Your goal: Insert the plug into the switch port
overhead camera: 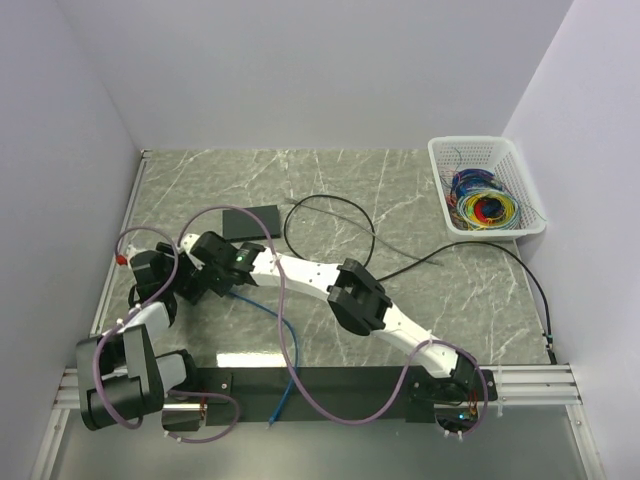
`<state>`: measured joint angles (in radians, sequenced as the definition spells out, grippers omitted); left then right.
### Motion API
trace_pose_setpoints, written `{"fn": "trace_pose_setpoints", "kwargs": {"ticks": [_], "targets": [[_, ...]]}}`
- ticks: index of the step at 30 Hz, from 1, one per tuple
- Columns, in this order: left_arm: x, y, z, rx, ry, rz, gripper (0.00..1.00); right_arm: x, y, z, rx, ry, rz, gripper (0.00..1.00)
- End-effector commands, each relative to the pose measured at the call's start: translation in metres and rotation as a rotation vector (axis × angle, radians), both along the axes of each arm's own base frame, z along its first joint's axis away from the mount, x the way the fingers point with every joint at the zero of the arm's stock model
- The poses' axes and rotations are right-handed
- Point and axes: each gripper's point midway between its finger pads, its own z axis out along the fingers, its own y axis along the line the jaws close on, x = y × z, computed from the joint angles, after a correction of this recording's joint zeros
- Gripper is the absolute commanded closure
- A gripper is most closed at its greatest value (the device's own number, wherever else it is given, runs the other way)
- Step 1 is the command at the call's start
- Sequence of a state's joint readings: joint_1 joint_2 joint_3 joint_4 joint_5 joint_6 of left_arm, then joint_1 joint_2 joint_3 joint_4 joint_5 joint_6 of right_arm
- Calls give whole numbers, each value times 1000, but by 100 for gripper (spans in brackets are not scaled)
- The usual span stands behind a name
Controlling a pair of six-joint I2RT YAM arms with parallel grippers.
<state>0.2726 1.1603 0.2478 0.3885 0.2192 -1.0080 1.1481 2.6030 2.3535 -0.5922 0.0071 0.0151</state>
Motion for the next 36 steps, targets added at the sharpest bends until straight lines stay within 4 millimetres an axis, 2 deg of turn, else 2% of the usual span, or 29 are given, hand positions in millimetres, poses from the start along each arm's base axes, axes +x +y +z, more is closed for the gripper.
{"fn": "trace_pose_setpoints", "kwargs": {"ticks": [1, 4, 6, 10, 11, 13, 15, 18, 21, 25, 28, 31, 33, 36], "targets": [[-62, -68, -42, -156, 213, -282, 37, 71, 15, 43, 238, -157, -148, 56], [-52, -64, -30, -132, 181, -270, 36, 65, 3, 44, 252, -139, -142, 46], [-41, -57, -18, -94, 166, -266, 35, 60, 3, 56, 293, -140, -123, 37], [-23, -47, 1, -54, 140, -243, 33, 51, -3, 88, 343, -147, -87, 28], [-20, -46, 3, -56, 140, -239, 33, 50, -6, 91, 341, -150, -86, 24], [-14, -43, 11, -49, 129, -231, 33, 40, -8, 99, 349, -131, -45, 24], [-6, -35, 20, -20, 121, -214, 33, 36, -14, 100, 338, -129, -42, 24], [-5, -26, 26, 5, 136, -184, 32, 39, -35, 103, 326, -144, -85, 24], [2, -13, 40, 38, 109, -141, 32, 45, -65, 111, 342, -116, -141, 24], [0, 13, 34, 45, 123, -38, 33, 59, -103, 106, 322, -54, -232, 29], [-3, 32, 29, 37, 115, 43, 32, 51, -134, 93, 263, -31, -281, 31], [-3, 52, 26, 52, 99, 125, 31, 43, -156, 85, 226, -26, -331, 33], [-7, 58, 18, 34, 105, 164, 31, 39, -166, 81, 210, -6, -360, 36], [-5, 61, 18, 47, 76, 177, 31, 33, -173, 74, 192, 14, -371, 39]]}}
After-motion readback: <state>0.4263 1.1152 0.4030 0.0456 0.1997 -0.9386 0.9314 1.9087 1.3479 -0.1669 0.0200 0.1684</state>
